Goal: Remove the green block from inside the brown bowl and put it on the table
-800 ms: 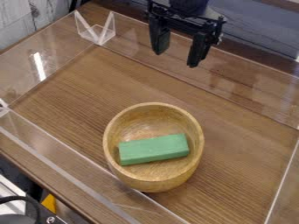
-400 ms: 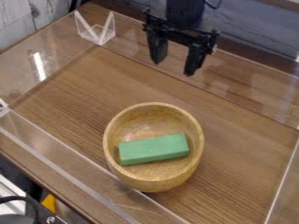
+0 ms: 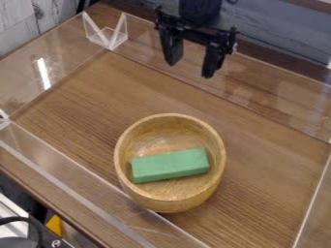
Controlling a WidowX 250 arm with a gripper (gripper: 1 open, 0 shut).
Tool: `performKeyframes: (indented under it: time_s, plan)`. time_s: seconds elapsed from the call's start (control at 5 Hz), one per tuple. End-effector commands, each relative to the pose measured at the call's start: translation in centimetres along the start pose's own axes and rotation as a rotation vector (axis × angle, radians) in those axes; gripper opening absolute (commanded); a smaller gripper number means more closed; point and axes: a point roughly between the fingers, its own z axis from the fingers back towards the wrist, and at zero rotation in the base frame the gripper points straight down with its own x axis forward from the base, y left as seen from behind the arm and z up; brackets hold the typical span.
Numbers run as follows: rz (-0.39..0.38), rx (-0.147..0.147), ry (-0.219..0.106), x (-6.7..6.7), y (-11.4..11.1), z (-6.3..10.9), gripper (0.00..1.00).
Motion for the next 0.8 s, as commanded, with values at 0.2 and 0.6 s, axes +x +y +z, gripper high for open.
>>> performKeyframes:
  time_s: [0.2,0.6]
  plan:
    - [-0.119,-0.006,-0.128,0.0,0.1,4.1,1.00]
    - [-0.140,-0.015,-0.161,-1.9,0.5,6.1,1.00]
